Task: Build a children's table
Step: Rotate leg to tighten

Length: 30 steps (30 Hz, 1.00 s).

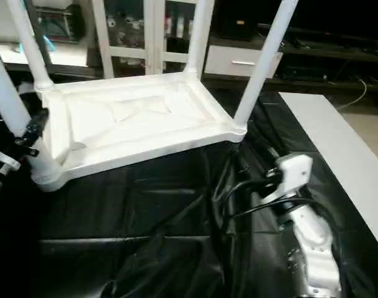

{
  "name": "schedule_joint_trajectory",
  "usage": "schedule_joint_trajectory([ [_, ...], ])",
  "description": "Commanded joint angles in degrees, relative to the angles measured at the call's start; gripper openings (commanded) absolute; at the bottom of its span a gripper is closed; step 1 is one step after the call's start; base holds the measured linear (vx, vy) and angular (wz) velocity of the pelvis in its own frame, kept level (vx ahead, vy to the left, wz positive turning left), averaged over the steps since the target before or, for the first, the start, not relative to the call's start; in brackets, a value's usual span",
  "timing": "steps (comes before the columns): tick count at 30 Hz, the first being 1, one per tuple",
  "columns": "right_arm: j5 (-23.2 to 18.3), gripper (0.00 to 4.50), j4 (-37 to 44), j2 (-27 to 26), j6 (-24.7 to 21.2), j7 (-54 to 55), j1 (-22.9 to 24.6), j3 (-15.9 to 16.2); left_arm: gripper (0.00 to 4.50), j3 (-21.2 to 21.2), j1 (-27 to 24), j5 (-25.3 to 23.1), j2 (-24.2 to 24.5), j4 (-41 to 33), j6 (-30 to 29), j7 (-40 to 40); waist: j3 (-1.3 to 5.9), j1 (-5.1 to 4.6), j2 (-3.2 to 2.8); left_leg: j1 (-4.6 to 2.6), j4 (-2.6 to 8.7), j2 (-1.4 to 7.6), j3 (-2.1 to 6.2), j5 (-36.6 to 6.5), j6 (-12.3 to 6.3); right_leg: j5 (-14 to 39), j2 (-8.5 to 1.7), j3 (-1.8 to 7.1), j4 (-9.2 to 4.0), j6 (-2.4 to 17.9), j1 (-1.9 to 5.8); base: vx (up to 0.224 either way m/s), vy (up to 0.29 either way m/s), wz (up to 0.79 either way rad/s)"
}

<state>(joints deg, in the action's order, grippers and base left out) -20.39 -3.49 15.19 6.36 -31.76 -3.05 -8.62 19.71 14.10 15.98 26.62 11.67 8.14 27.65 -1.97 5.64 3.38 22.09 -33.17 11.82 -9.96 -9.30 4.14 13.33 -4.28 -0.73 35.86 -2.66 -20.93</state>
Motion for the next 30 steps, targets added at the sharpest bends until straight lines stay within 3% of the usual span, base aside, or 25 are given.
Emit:
schedule_joint_trajectory([
  [1, -0.26, 3.64, -1.07, 0.89, 0.04, -0.24, -0.59, -0.59, 1.95, 1.71, -1.66, -4.27, 1.7, 2.77, 0.25, -2.07, 2.39, -0.31, -0.27, -1.37, 4.55, 1.08, 0.24, -18.51, 2.25, 7.2, -2.25, 1.16, -4.76, 7.4, 0.21, 0.0, 0.0, 0.0],
  [2, -0.25, 3.64, -1.48, 0.93, 0.01, -0.13, -1.05, -0.46, 1.95, 2.67, -2.19, -5.02, 2.7, 3.47, 0.92, -2.95, 2.36, -0.58, -0.41, -1.29, 4.61, 1.04, 0.37, -19.05, 2.22, 9.02, -2.35, 1.13, -4.77, 7.38, 0.23, 0.0, 0.0, 0.0],
  [4, -0.11, 3.64, -2.04, 0.84, -0.01, 0.06, -1.77, -0.28, 1.95, 4.53, -3.04, -5.22, 4.07, 4.25, 1.43, -3.75, 2.35, -1.6, -0.09, -0.6, 4.96, 0.96, 0.72, -19.74, 2.88, 12.57, -2.43, 0.89, -4.88, 6.4, 0.62, 0.0, 0.0, 0.0],
  [5, -0.04, 3.64, -2.2, 0.73, -0.04, 0.06, -2.02, -0.28, 1.95, 5.21, -3.36, -5.19, 4.6, 4.62, 1.81, -3.86, 2.36, -1.76, 0.36, -0.64, 4.91, 0.96, 0.74, -19.96, 2.84, 13.16, -2.4, 0.83, -4.93, 6.25, 0.52, 0.0, 0.0, 0.0],
  [9, 0.44, 3.64, -2.86, 0.35, -0.03, -0.04, -3.07, -0.45, 1.95, 8.95, -5.46, -2.69, 7.43, 7.38, 4.8, -1.34, 2.34, -3.19, 0.56, -0.36, 5.03, 0.88, 1.01, -21.32, 2.97, 14.99, -2.34, 0.8, -4.98, 5.77, 0.21, -0.003, 0.001, -0.05],
  [13, -0.27, 3.64, -3.27, 0.78, -0.52, 0.06, -4.4, -0.69, 1.95, 9.48, -7.06, 1.3, 9.09, 8.13, 6.35, 3.45, 2.29, -3.71, 1.17, -0.44, 5.03, 0.82, 1.08, -23.4, 3.02, 17.6, -2.37, 0.94, -5.23, 5.75, -0.19, -0.005, 0.001, -0.15],
  [16, -0.81, 3.64, -4.3, 1.39, -1.47, 0.08, -6.39, -1.17, 1.95, 9.51, -7.72, 3.21, 9.67, 8.19, 5.8, 6.47, 2.34, -3.77, 0.95, -0.85, 4.9, 0.88, 0.92, -23.36, 2.84, 16.43, -2.24, 1.06, -5.12, 6.53, -0.52, 0.0, 0.0, 0.0],
  [18, -1.79, 3.64, -7.61, 2.95, -3.11, -1.96, -10.7, -1.53, 1.95, 7.99, -8.26, 4.75, 10.6, 7.95, 4.32, 11.06, 2.5, -3.82, 0.89, -1.31, 4.63, 0.87, 0.6, -21.71, 2.24, 12.19, -1.99, 1.16, -4.73, 8.09, -0.57, 0.0, 0.0, 0.0],
  [20, -2.17, 3.64, -8.92, 3.55, -3.9, -3.11, -12.13, -1.45, 1.95, 7.08, -8.74, 5.56, 10.66, 7.22, 3.4, 13.2, 2.57, -3.7, 0.85, -1.66, 4.35, 0.93, 0.21, -20.02, 1.6, 9.01, -1.85, 1.22, -4.5, 9.16, -0.73, 0.0, 0.0, 0.0],
  [21, -2.03, 3.64, -11.23, 4.53, -4.83, -4.78, -14.13, -1.02, 1.95, 5.17, -9.84, 6.29, 10.72, 5.65, 1.41, 15.99, 2.62, -3.56, 0.8, -1.64, 4.26, 0.92, 0.13, -18.47, 1.25, 6.99, -1.74, 1.19, -4.23, 9.9, -0.49, 0.0, 0.0, 0.0],
  [22, -1.8, 3.64, -12.02, 4.86, -4.84, -5.31, -14.75, -0.83, 1.95, 4.49, -10.18, 6.52, 10.76, 5.16, 0.73, 16.68, 2.69, -3.42, 1.04, -1.74, 4.17, 1.01, 0.0, -17.6, 1.04, 5.86, -1.77, 1.17, -4.16, 10.39, -0.48, 0.0, 0.0, 0.0],
  [23, -1.56, 3.64, -12.76, 5.09, -4.73, -5.69, -15.35, -0.67, 1.95, 3.79, -10.44, 6.43, 10.78, 4.83, 0.53, 16.69, 2.72, -3.25, 0.9, -1.88, 4.0, 1.01, -0.2, -15.66, 0.59, 3.09, -1.66, 1.14, -3.89, 11.18, -0.45, 0.0, 0.0, 0.0],
  [24, -1.39, 3.64, -13.47, 5.11, -4.4, -5.84, -16.12, -0.59, 1.95, 3.14, -10.4, 4.95, 10.27, 4.46, 1.41, 14.09, 2.79, -2.99, 1.56, -2.01, 3.77, 1.07, -0.45, -14.08, -0.09, 0.71, -1.57, 1.09, -3.84, 11.51, -0.35, 0.0, 0.0, 0.0],
  [26, -1.45, 3.64, -13.31, 4.93, -4.32, -5.86, -16.33, -0.39, 1.95, 3.31, -10.21, 5.96, 9.56, 4.26, 1.41, 13.68, 2.8, -2.37, 1.28, -2.04, 3.71, 1.02, -0.53, -12.31, -0.62, -1.05, -1.65, 1.11, -3.6, 11.55, -0.11, 0.0, 0.0, 0.0],
  [27, -1.68, 3.64, -12.94, 4.73, -4.5, -6.0, -16.26, -0.17, 2.3, 3.7, -10.37, 6.8, 9.37, 4.0, 1.24, 13.81, 2.8, -2.11, 1.52, -2.09, 3.7, 1.02, -0.59, -11.71, -0.67, -1.38, -1.67, 1.12, -3.58, 11.43, -0.03, 0.0, 0.0, 0.0],
  [30, -2.26, 3.64, -12.48, 4.5, -4.83, -6.83, -16.02, 0.28, 2.67, 4.57, -11.81, 8.26, 9.97, 2.82, 0.1, 15.2, 2.64, -1.97, 1.62, -2.06, 3.92, 1.11, -0.53, -13.7, -0.12, 2.54, -1.84, 1.13, -3.83, 10.5, -0.06, 0.0, 0.0, 0.0],
])
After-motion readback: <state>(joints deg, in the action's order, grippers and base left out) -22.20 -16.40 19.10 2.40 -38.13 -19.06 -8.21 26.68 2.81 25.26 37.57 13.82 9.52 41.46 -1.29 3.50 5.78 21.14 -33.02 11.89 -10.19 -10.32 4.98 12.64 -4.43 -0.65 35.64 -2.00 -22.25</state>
